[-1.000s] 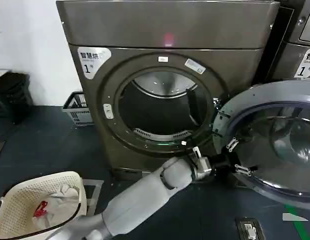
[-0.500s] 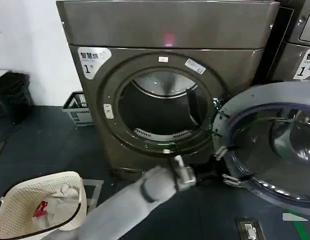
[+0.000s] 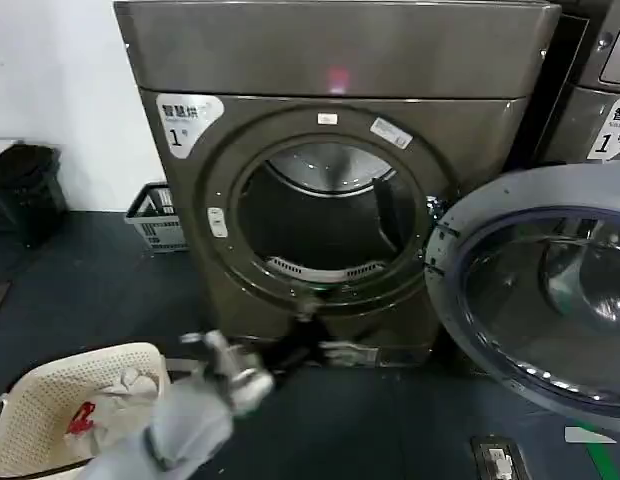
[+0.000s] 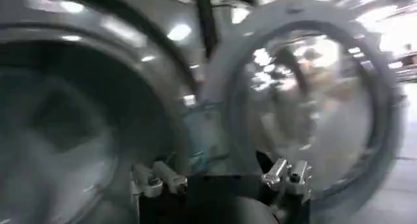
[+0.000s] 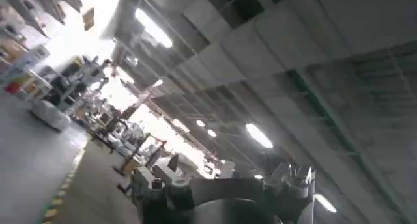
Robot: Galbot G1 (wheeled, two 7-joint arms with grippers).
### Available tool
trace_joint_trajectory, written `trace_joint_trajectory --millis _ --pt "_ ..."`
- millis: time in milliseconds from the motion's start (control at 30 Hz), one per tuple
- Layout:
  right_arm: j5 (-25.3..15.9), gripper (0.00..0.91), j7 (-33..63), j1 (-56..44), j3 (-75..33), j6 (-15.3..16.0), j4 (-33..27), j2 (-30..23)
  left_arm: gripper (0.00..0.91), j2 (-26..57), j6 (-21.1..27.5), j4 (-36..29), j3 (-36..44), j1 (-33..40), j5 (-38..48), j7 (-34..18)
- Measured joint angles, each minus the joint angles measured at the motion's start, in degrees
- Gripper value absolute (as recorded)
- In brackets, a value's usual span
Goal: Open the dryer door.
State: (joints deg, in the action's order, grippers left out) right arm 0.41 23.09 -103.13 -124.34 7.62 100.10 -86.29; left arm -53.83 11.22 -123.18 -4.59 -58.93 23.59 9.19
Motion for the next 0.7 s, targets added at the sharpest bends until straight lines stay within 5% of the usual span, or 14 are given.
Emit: trace_joint_trajectory --millis 100,333,700 --pt "0.0 0.907 0.1 0.3 0.7 -0.1 -0.1 0.5 0.907 2.6 2.2 -1.8 -7.1 -6.8 3.0 -3.4" --pt "-0.1 0.907 0.6 0.6 2.4 -1.4 -1.1 1.5 0.907 3.9 16.3 -3.5 -22.1 -17.8 14.5 -19.0" --pt "0.0 0.907 -0.7 2.3 5.1 -3.2 -0.3 2.2 0.907 7.7 31.0 -0.5 -38.4 -23.9 37.8 -42.9"
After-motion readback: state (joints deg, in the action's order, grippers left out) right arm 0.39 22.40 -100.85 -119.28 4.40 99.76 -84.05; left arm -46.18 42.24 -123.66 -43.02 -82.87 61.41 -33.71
